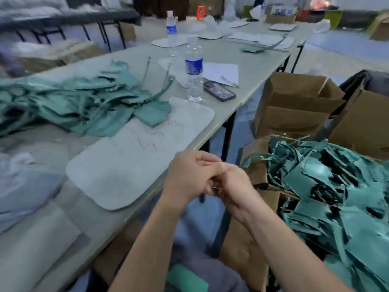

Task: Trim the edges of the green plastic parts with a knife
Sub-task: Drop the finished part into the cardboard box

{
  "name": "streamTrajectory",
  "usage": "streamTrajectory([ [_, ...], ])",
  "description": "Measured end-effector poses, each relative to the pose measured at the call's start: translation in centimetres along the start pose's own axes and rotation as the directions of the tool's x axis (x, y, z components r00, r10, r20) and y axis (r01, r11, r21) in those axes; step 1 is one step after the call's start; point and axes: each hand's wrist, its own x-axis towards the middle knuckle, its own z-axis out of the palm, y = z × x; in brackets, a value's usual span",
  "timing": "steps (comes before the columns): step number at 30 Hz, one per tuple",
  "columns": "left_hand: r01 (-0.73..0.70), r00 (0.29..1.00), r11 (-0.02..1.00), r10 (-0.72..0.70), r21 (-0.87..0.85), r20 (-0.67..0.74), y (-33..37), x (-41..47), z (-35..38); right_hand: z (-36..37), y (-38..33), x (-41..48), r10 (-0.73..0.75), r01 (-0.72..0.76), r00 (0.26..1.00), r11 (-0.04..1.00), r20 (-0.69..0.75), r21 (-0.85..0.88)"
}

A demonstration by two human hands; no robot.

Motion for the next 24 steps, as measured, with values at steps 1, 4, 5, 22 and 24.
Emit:
streamTrajectory([
  [1, -0.033, 0.998, 0.999, 0.034, 0.014, -0.056, 0.4, -0.4, -1.9, 2.2, -0.5, 0.2, -0.036, 0.043, 0.997, 0.993, 0.063, -0.113],
  [4, -0.086, 0.965, 0.994, 0.1, 0.068, -0.242, 0.7, -1.6, -7.6, 8.8, -0.9, 1.7, -0.109, 0.161, 0.976, 0.942, 0.186, -0.296],
  [5, -0.078, 0.95, 0.994, 0.099, 0.082, -0.295, 0.8, -2.1, -9.5, 10.9, -0.9, 2.2, -0.124, 0.199, 0.964, 0.926, 0.237, -0.321],
  [22, 0.634, 0.615, 0.441, 0.212, 0.636, -0.76, -11.0, -10.8, -37.4, 34.3, 2.9, 14.6, -0.132, 0.38, 0.925, 0.371, 0.357, -0.848],
  [24, 0.729, 0.553, 0.365, 0.186, 0.579, -0.812, -11.6, -12.3, -39.5, 35.1, 3.2, 15.9, -0.054, 0.318, 0.948, 0.175, 0.313, -0.932],
])
